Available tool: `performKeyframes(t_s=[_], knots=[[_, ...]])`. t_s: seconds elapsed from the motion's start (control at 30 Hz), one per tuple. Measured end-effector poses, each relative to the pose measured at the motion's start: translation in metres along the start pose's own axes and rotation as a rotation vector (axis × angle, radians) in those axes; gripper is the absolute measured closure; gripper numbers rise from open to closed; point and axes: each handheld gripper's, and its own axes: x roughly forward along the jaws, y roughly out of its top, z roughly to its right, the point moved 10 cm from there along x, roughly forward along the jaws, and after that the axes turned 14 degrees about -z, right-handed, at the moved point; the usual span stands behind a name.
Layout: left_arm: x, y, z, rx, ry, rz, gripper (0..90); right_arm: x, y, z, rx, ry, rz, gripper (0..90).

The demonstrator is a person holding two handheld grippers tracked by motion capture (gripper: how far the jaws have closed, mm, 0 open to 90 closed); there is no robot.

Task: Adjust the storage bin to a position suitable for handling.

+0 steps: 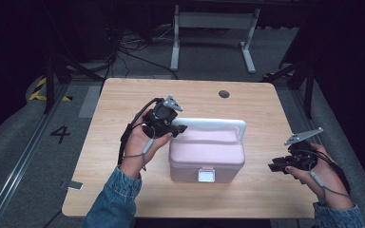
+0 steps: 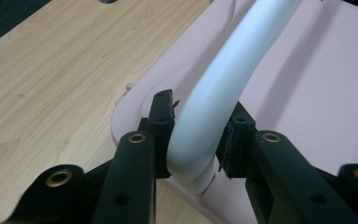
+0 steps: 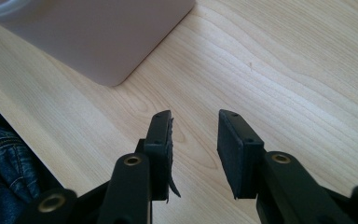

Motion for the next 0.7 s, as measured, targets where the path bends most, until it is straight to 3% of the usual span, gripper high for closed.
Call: performKeyframes(t_s=[0.07,0.17,0.33,0.7], knots=[[-0.001,0.000,0.001,0.004,0.026,-0.001,71.2,0.000,0.000,0.000,0.000,-0.001,0.000,66.7],[-0.002,0.001,0.002,0.006,0.028,0.004,71.2,0.001,0.000,0.000,-0.002,0.001,-0.004,66.7],[-0.005,0.004,0.001,-0.001,0.020,0.028,71.3,0.001,0.000,0.000,-0.003,0.004,-0.001,66.7],[-0.009,0.009,-0.006,-0.008,-0.004,0.022,71.5,-0.009,0.000,0.001,-0.003,-0.001,0.035,66.6]])
